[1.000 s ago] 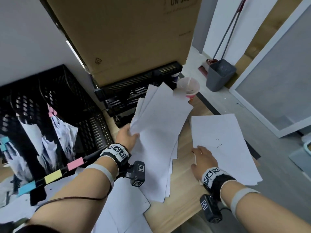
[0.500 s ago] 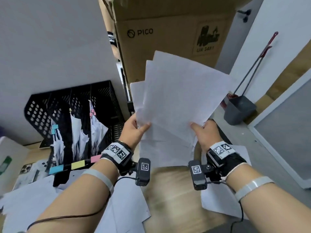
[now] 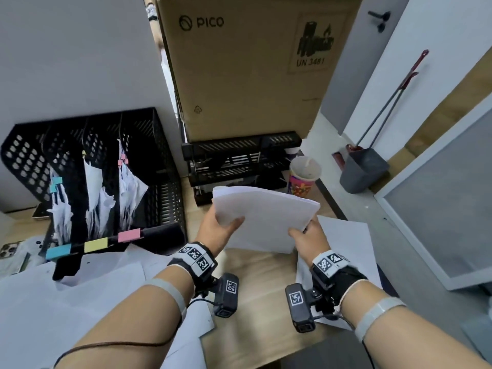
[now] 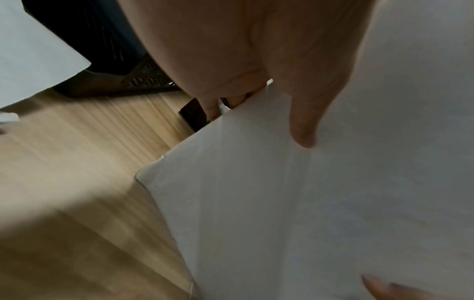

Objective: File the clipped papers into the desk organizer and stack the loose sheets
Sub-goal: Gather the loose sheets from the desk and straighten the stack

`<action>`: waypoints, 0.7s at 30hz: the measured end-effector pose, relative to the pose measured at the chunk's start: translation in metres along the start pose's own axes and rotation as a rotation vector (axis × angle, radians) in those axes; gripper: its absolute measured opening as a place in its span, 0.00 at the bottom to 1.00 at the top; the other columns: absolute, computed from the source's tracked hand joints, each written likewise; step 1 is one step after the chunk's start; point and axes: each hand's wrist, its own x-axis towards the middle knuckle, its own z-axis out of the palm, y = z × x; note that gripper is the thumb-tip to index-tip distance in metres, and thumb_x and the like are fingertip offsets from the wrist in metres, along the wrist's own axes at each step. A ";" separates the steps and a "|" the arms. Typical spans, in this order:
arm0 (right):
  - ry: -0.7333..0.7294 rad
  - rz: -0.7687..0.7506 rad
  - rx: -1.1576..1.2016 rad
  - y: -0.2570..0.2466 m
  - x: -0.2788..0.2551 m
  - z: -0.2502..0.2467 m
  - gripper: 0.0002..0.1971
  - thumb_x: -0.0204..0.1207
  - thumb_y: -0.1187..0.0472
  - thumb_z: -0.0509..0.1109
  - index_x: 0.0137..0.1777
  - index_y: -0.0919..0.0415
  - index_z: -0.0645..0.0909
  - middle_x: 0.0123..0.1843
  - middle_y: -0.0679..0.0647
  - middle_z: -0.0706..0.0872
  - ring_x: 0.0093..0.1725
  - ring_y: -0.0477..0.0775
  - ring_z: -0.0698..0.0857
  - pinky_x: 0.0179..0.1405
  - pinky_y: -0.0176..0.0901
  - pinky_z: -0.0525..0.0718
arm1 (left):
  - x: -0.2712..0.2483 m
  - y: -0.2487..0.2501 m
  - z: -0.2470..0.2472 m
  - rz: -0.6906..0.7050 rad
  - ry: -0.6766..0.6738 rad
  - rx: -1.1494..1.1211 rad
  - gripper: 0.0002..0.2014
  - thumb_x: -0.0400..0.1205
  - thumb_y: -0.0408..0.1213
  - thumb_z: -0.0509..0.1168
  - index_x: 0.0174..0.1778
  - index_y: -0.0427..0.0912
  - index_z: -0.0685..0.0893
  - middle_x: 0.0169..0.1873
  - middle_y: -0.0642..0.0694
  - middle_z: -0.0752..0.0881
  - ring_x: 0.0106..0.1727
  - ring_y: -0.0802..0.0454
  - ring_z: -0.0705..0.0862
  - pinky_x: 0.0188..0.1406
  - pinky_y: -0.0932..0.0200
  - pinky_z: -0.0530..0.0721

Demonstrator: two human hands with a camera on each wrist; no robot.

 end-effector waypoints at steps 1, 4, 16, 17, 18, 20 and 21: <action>-0.024 0.016 -0.028 0.002 0.001 0.000 0.22 0.74 0.71 0.66 0.69 0.60 0.75 0.56 0.54 0.85 0.58 0.55 0.82 0.53 0.42 0.76 | 0.000 0.001 0.002 -0.013 0.018 0.018 0.18 0.78 0.40 0.75 0.63 0.44 0.84 0.56 0.48 0.91 0.60 0.47 0.89 0.64 0.43 0.86; -0.063 0.043 -0.100 0.005 0.001 -0.006 0.12 0.79 0.66 0.67 0.61 0.62 0.81 0.50 0.53 0.86 0.53 0.54 0.84 0.50 0.38 0.75 | 0.004 0.012 0.004 -0.022 0.054 -0.005 0.12 0.83 0.31 0.69 0.62 0.43 0.83 0.55 0.45 0.90 0.60 0.44 0.89 0.65 0.43 0.85; 0.185 0.240 -0.263 0.088 0.009 -0.116 0.15 0.77 0.69 0.63 0.62 0.59 0.79 0.55 0.56 0.87 0.48 0.56 0.82 0.51 0.41 0.78 | 0.020 -0.004 0.127 -0.379 -0.291 0.135 0.20 0.71 0.35 0.74 0.58 0.40 0.79 0.50 0.39 0.90 0.54 0.37 0.90 0.56 0.32 0.88; 0.201 0.288 -0.283 0.100 0.008 -0.125 0.16 0.77 0.70 0.62 0.63 0.59 0.77 0.55 0.56 0.86 0.47 0.55 0.80 0.49 0.40 0.76 | 0.014 -0.011 0.142 -0.411 -0.338 0.127 0.14 0.76 0.29 0.72 0.56 0.42 0.82 0.47 0.39 0.90 0.53 0.37 0.90 0.58 0.32 0.87; 0.203 0.327 -0.293 0.112 0.008 -0.133 0.17 0.77 0.71 0.62 0.64 0.60 0.77 0.56 0.58 0.86 0.47 0.55 0.79 0.48 0.39 0.74 | 0.010 -0.017 0.155 -0.441 -0.384 0.127 0.13 0.79 0.24 0.69 0.58 0.42 0.84 0.46 0.39 0.91 0.52 0.38 0.89 0.61 0.35 0.87; 0.173 0.394 -0.334 0.134 0.011 -0.145 0.18 0.76 0.71 0.61 0.65 0.60 0.77 0.59 0.59 0.86 0.50 0.58 0.82 0.50 0.39 0.75 | 0.003 -0.030 0.175 -0.448 -0.463 0.201 0.15 0.82 0.23 0.66 0.65 0.36 0.84 0.51 0.38 0.90 0.51 0.43 0.87 0.60 0.47 0.86; 0.144 0.425 -0.367 0.144 0.013 -0.149 0.19 0.75 0.69 0.61 0.65 0.59 0.78 0.61 0.59 0.86 0.54 0.61 0.84 0.53 0.40 0.78 | 0.001 -0.035 0.182 -0.414 -0.489 0.287 0.15 0.82 0.26 0.67 0.66 0.35 0.84 0.54 0.39 0.90 0.52 0.45 0.87 0.57 0.53 0.84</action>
